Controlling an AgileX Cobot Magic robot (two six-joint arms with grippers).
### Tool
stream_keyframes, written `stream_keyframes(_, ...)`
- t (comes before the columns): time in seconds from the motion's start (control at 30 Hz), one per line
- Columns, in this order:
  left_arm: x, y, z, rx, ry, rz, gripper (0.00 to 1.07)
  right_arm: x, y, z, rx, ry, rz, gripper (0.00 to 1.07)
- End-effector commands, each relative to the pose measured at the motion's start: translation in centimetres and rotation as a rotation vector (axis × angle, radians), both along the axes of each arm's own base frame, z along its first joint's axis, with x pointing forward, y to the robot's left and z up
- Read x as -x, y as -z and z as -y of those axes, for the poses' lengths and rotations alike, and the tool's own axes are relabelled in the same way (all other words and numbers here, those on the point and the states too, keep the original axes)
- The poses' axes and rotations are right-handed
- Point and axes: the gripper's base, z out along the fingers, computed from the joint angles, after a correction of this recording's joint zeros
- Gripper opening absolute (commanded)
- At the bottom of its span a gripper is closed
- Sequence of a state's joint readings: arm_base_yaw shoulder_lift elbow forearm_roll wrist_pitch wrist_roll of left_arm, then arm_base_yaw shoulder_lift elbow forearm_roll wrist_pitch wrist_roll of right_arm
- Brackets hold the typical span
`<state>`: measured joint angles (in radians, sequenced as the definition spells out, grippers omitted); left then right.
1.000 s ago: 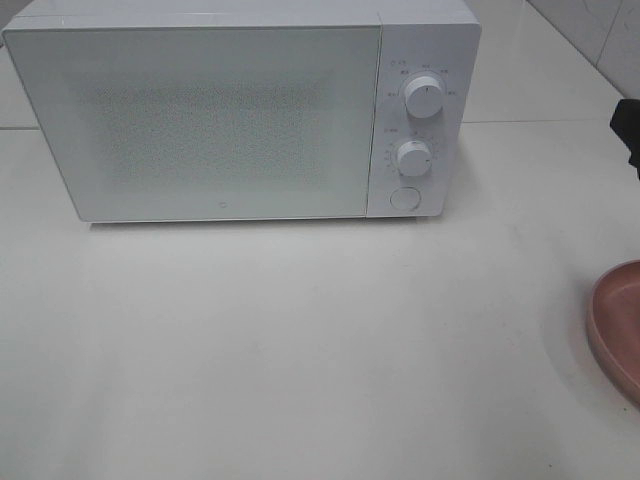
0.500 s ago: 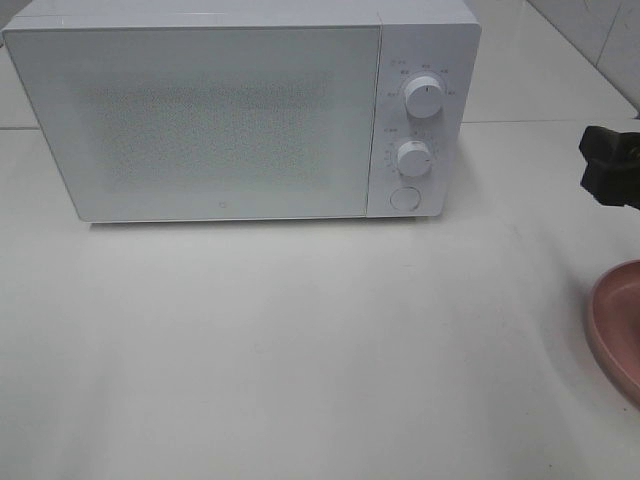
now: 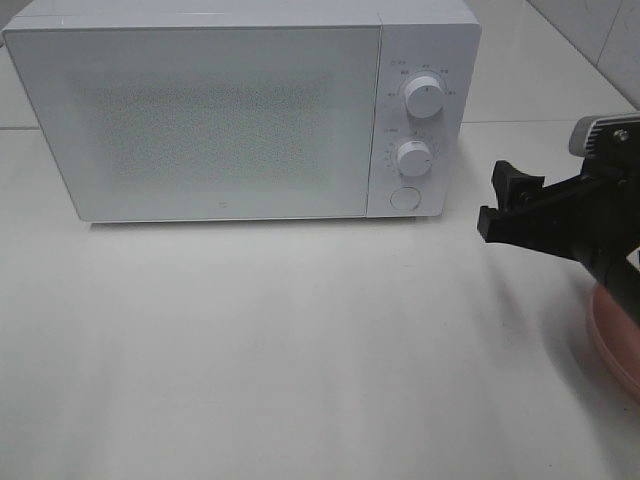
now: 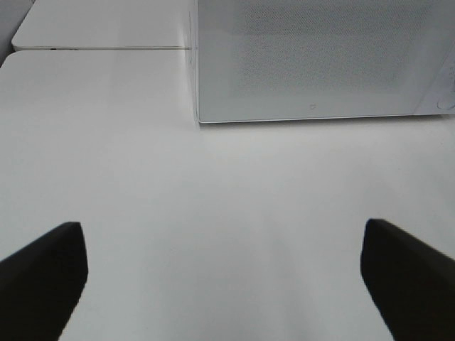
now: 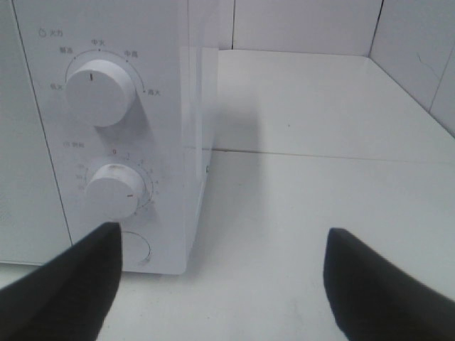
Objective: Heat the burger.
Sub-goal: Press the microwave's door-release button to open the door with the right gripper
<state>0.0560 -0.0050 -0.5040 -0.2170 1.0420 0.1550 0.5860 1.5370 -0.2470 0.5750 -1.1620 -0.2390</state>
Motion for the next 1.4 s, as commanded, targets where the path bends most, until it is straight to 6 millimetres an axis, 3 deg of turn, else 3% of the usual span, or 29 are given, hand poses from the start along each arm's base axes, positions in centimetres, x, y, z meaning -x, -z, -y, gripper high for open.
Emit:
stream_keyframes(0.03, 0.3, 0.0, 0.0, 0.004, 0.005, 0.023, 1.00, 0.1, 0.0, -0.7, 0.009, 0.036, 0.028, 0.73)
stream_keyframes(0.43, 0.3, 0.0, 0.0, 0.004, 0.005, 0.023, 1.00, -0.1, 1.6, -5.7, 0.026, 0.001, -0.007, 0.73)
stream_keyframes(0.77, 0.3, 0.0, 0.0, 0.004, 0.005, 0.023, 1.00, -0.7, 1.4, -6.7, -0.026, -0.004, 0.002, 0.73)
stream_keyframes(1.1, 0.3, 0.0, 0.0, 0.004, 0.005, 0.023, 1.00, -0.5, 1.9, -6.8, -0.494, 0.085, -0.096, 0.65)
stream_keyframes(1.17, 0.3, 0.0, 0.0, 0.004, 0.005, 0.023, 1.00, -0.4, 2.2, -6.9, -0.690, 0.134, -0.152, 0.59)
stream_keyframes(1.2, 0.3, 0.0, 0.0, 0.004, 0.005, 0.023, 1.00, -0.4, 2.2, -6.9, -0.690, 0.134, -0.152, 0.59)
stream_keyframes(1.27, 0.3, 0.0, 0.0, 0.004, 0.005, 0.023, 1.00, -0.4, 2.3, -7.0, -0.932, 0.195, -0.188, 0.48)
stream_keyframes(1.4, 0.3, 0.0, 0.0, 0.004, 0.005, 0.023, 1.00, -0.4, 2.3, -7.0, -1.088, 0.235, -0.201, 0.39)
